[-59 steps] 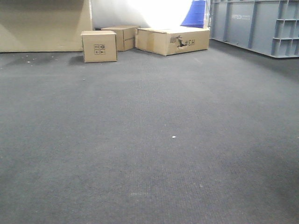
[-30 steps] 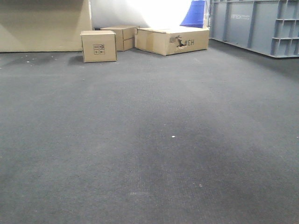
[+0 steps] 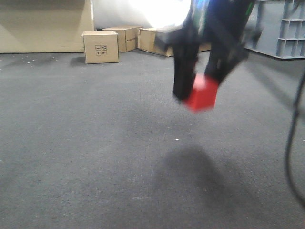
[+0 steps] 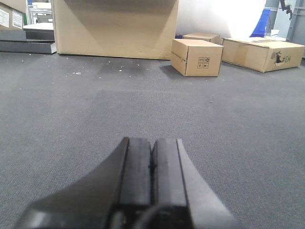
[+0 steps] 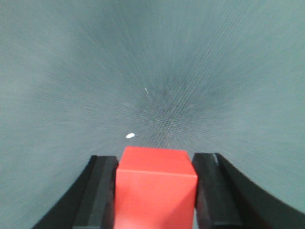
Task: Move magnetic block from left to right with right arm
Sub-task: 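Lower the red cube onto the carpet with the right gripper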
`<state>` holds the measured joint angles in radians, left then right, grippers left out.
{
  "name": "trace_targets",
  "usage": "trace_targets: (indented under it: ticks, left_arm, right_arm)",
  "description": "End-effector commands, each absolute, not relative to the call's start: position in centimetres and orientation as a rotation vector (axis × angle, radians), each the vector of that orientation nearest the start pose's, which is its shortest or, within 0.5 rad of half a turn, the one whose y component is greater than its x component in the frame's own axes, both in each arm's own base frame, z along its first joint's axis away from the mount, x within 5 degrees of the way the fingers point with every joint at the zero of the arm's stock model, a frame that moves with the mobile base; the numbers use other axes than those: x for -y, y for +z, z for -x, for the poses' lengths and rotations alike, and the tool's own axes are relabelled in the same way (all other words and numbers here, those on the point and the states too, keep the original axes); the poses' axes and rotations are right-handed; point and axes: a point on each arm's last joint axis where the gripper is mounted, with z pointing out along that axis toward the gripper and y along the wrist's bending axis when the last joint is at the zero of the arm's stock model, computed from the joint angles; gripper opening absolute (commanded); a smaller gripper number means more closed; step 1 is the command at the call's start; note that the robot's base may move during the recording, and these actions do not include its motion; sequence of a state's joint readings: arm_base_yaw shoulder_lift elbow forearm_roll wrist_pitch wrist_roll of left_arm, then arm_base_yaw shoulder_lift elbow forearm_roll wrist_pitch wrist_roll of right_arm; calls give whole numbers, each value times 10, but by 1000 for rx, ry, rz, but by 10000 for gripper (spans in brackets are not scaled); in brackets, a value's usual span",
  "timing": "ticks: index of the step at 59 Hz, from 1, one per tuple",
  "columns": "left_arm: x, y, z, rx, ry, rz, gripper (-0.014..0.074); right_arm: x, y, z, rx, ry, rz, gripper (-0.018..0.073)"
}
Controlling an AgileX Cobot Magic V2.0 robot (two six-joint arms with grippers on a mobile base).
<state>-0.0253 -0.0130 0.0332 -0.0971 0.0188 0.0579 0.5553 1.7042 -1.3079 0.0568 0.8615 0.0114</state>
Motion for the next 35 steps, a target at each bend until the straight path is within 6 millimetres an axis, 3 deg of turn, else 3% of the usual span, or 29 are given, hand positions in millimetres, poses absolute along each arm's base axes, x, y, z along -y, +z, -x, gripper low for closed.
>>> trace_targets:
  ticks: [1, 11, 24, 30, 35]
  left_arm:
    - [1, 206, -56, -1437, -56, 24, -126]
    - [1, 206, -56, -1437, -56, 24, -126]
    - [1, 206, -56, -1437, -56, 24, -126]
    - [1, 206, -56, -1437, -56, 24, -126]
    - [1, 206, -56, -1437, -56, 24, -126]
  right_arm:
    - [-197, 267, -310, -2604, 250, 689, 216]
    - [-202, 243, -318, -2652, 231, 700, 216]
    - [-202, 240, -319, -2657, 227, 702, 246]
    - [-202, 240, -319, -2657, 227, 702, 393]
    - [-202, 243, -320, -2659, 226, 700, 596]
